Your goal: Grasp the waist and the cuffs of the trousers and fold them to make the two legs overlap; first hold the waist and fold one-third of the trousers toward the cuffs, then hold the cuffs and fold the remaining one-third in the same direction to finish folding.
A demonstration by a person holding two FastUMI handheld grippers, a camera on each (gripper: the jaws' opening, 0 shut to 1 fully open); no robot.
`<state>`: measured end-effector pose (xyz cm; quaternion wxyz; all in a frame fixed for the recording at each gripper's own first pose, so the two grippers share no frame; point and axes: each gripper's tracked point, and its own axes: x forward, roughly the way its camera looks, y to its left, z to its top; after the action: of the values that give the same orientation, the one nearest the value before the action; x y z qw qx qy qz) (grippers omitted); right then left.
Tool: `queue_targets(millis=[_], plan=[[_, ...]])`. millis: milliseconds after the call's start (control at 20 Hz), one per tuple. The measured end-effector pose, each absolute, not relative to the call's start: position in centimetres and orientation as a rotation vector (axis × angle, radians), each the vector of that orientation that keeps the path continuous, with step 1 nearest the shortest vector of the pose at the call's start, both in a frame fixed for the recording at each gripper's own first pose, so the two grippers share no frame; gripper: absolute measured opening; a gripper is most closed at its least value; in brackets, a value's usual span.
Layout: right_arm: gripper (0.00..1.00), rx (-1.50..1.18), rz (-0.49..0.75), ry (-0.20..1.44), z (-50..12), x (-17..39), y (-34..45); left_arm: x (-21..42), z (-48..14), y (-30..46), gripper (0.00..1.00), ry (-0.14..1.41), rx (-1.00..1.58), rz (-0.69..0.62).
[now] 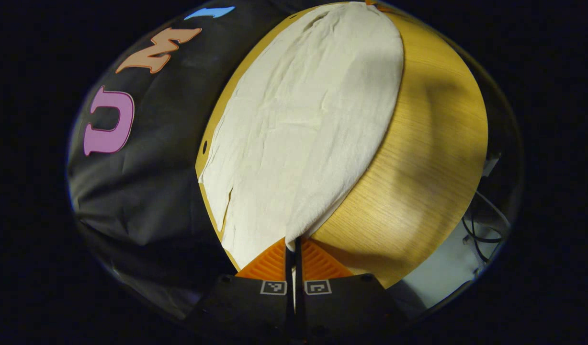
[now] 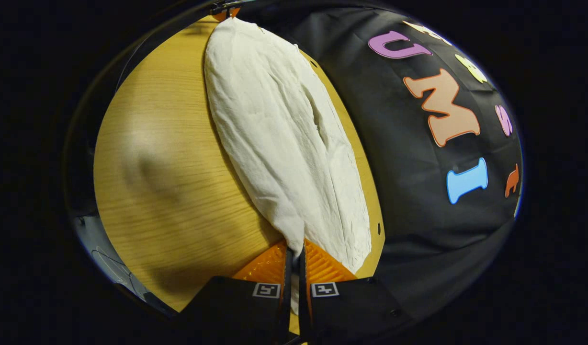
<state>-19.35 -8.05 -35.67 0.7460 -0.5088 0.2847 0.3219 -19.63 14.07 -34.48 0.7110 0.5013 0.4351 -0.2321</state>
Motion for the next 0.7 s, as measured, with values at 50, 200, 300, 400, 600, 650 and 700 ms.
queue_targets(millis=[50, 200, 300, 400, 600, 650, 700], plan=[[0.1, -1.116, 0.693, 0.606, -34.9, -18.9, -8.2, -19.4, -34.1, 13.9, 0.0, 0.969, 1.092, -0.488], [0.1, -1.104, 0.661, 0.555, -32.6, -16.6, -8.2, -17.2, -32.2, 13.9, 0.0, 0.959, 1.084, -0.368], [0.1, -1.093, 0.646, 0.523, -31.6, -15.1, -7.9, -15.5, -31.0, 14.0, 0.0, 0.938, 1.098, -0.298], [0.1, -1.076, 0.637, 0.502, -30.8, -13.5, -7.9, -13.5, -29.8, 14.2, 0.0, 0.916, 1.095, -0.24], [0.07, -1.066, 0.627, 0.451, -28.9, -10.5, -7.7, -8.2, -27.2, 13.1, 0.0, 0.856, 1.069, -0.157], [0.09, -1.067, 0.62, 0.445, -28.4, -9.8, -7.7, -6.6, -26.8, 12.6, 0.0, 0.839, 1.068, -0.147], [0.09, -1.064, 0.612, 0.443, -28.0, -9.1, -7.5, -6.3, -25.8, 13.0, 0.0, 0.826, 1.068, -0.142]])
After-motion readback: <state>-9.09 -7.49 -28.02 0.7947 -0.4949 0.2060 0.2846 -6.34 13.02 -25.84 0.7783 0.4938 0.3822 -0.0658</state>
